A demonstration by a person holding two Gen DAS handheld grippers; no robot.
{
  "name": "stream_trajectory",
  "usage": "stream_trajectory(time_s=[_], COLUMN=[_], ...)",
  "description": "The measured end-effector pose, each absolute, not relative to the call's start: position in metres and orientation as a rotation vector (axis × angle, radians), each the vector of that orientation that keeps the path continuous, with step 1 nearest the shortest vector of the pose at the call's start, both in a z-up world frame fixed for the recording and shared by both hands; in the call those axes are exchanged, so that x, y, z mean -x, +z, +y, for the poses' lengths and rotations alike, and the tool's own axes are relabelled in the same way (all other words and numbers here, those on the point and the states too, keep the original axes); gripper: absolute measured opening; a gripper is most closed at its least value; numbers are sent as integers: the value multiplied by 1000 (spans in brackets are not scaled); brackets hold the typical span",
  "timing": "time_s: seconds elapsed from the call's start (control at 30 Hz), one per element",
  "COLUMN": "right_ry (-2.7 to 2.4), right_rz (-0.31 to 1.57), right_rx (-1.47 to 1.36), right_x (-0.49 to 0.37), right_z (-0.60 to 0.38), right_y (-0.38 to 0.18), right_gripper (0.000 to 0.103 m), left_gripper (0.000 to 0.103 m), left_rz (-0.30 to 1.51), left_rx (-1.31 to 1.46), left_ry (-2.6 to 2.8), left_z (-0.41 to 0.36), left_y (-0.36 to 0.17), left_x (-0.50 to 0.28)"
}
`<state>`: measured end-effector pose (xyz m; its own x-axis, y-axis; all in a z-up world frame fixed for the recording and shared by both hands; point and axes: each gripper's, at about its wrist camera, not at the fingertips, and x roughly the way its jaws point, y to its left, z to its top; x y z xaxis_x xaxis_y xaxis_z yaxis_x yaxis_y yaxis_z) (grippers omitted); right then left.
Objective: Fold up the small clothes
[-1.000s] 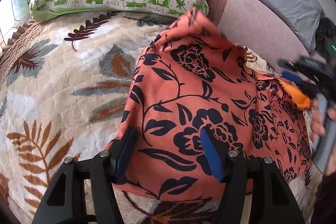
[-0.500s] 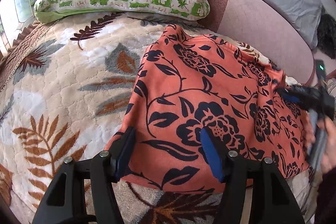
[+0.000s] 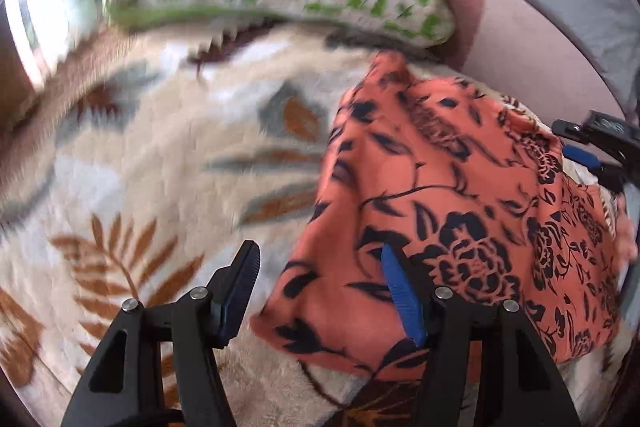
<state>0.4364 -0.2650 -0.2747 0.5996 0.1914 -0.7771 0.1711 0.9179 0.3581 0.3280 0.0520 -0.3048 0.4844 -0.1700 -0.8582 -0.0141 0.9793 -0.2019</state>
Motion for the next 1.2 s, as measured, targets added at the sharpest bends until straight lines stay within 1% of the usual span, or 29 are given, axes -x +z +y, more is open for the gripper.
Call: stream_trajectory(time_s=[0.07,0.2,0.27,0.4,0.47,0.57,0.63,0.73,0.87,0.93,1.0,1.07,1.13,1.17,1.2], right_ry=[45,-36,-76,-107,-62,84,169,265,318,292,309,330,316,307,283], right_rz=[983,1045,1029,1015,973,944,955,1017,1139,1096,1101,1062,1025,998,975], right_rx=[-422,-283,-248,-333,-406,-471,-458,-441,-443,-414,-466,-509,-490,-481,-471], right_x=[-438,-467,-486,-511,-508,-497,-493,-493,-503,-497,-487,-466,-438,-419,-398], right_z=[-246,-227,-228,-235,-233,-211,-186,-143,-98,-92,-98,-111,-124,-136,-149], right_y=[-284,-315,-326,-319,-307,-290,-284,-291,-330,-325,-318,-306,-294,-288,-281], right_gripper=[49,48,49,49,49,49,49,49,50,51,50,50,50,50,50], left_gripper=[64,65,65,65,65,64,63,63,63,63,63,63,72,78,81], left_rz=[1076,1058,1051,1058,1064,1060,1040,1021,1041,1035,1004,970,936,928,915], left_rx=[245,180,135,99,103,123,106,94,117,121,117,100,93,97,104], left_ry=[-104,-94,-91,-110,-122,-123,-96,-70,-64,-60,-52,-53,-79,-97,-122], left_z=[59,54,51,50,52,57,60,65,74,77,78,76,70,67,61], left_y=[-306,-304,-304,-305,-306,-304,-301,-296,-298,-295,-288,-281,-272,-269,-266], left_x=[-328,-327,-327,-326,-326,-322,-320,-317,-320,-320,-319,-318,-315,-313,-309])
